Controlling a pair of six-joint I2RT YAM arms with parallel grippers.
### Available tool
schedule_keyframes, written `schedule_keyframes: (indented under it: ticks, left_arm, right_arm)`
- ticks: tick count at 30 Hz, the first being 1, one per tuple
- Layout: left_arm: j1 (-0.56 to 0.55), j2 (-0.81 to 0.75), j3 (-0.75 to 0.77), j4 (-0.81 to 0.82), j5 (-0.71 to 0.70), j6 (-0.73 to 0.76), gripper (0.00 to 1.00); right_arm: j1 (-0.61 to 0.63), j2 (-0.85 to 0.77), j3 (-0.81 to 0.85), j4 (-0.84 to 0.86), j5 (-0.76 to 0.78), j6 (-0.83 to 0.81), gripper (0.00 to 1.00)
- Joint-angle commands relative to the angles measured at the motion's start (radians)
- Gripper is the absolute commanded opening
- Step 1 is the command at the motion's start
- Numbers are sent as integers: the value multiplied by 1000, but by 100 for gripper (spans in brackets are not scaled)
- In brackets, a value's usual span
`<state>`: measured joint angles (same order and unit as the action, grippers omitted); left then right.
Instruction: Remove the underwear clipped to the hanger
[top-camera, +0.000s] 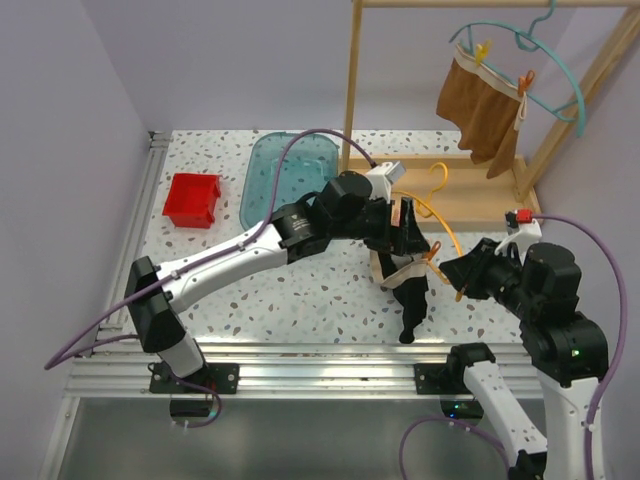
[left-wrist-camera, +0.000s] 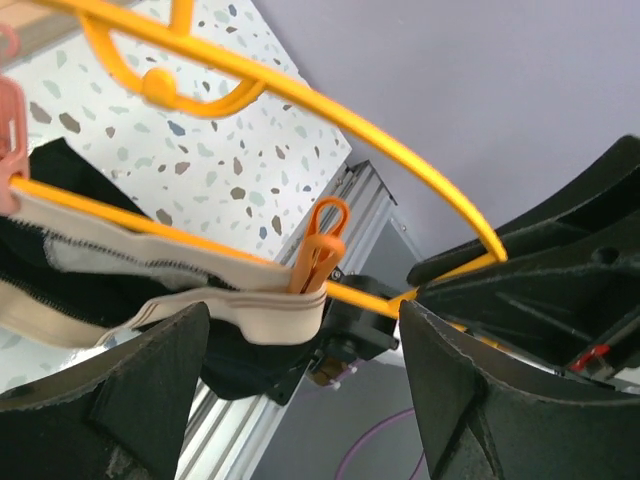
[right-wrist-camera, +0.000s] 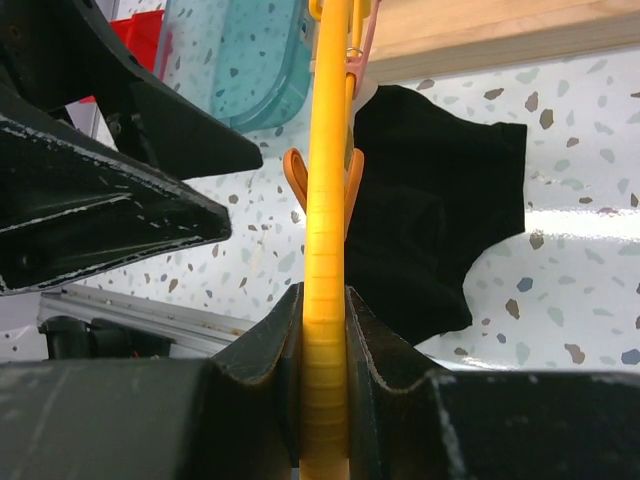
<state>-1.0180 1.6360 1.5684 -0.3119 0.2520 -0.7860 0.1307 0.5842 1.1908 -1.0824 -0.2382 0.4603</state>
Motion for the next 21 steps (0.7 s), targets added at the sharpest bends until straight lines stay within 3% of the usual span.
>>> schedule_keyframes:
  ticks: [1, 9, 12, 13, 16, 21]
  left_arm:
    - [-28, 57, 110, -22, -104, -21, 79]
    - [-91, 111, 249, -125, -290, 28, 75]
    - [-105, 168, 314, -205, -315, 53, 65]
    - [-109, 171, 321, -213, -318, 56, 55]
    - [-129, 174, 324, -213, -327, 59, 40]
    - [-140, 173, 324, -222, -332, 54, 30]
  right_arm:
    - [0, -11, -5, 47, -39, 21, 0]
    - [0, 11, 29, 58, -26, 15, 0]
    - [0, 17, 42, 62, -16, 28, 0]
    - [-2, 19, 47, 64, -9, 35, 0]
    - [1, 28, 64, 67, 0, 60, 0]
    - [1, 43, 93, 75, 14, 77, 0]
